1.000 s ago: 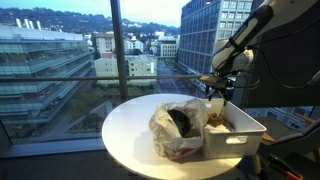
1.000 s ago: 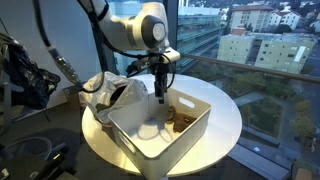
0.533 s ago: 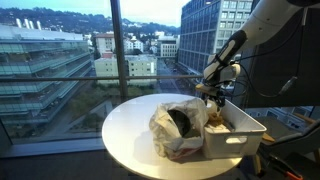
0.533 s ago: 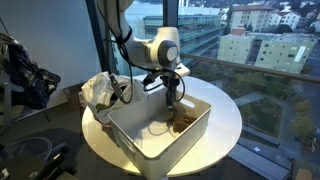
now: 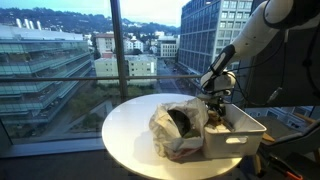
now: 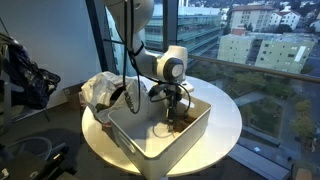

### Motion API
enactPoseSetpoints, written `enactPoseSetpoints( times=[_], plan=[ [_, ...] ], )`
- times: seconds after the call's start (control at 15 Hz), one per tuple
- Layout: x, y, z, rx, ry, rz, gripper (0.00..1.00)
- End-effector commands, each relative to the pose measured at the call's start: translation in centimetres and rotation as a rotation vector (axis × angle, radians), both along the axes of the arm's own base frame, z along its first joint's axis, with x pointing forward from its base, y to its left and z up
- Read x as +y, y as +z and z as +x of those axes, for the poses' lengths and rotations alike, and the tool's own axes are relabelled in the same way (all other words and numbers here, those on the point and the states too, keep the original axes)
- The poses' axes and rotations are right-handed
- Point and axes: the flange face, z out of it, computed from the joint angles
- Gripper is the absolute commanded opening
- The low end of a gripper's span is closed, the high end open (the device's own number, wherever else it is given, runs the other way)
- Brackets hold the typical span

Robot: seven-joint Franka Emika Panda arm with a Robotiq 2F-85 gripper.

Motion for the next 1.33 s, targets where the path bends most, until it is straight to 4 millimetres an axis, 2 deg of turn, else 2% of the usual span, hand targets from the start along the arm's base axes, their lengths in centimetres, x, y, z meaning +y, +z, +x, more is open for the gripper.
enactPoseSetpoints(
  times=[0.0,0.27,0.33,0.4,0.47,0.73,0.93,1.13,1.27],
  plan=[
    [0.4,-2.0,0.4,0.043,0.040,-0.008,1.00],
    [0.8,-4.2,0.3,0.072,0.053,-0.021,1.00],
    [0.8,-4.5,0.3,0.081,0.060,-0.021,0.75],
    [0.9,-4.7,0.3,0.084,0.062,-0.020,0.72],
    [0.8,-4.8,0.4,0.086,0.063,-0.018,0.65],
    [0.5,-4.5,1.0,0.096,0.059,-0.008,0.31],
    [0.1,-3.7,0.7,0.128,0.035,-0.004,0.10],
    [-0.3,-2.5,0.2,0.173,0.015,0.003,0.04],
    [-0.7,-1.8,-0.1,0.206,0.005,0.008,0.09]
  ],
)
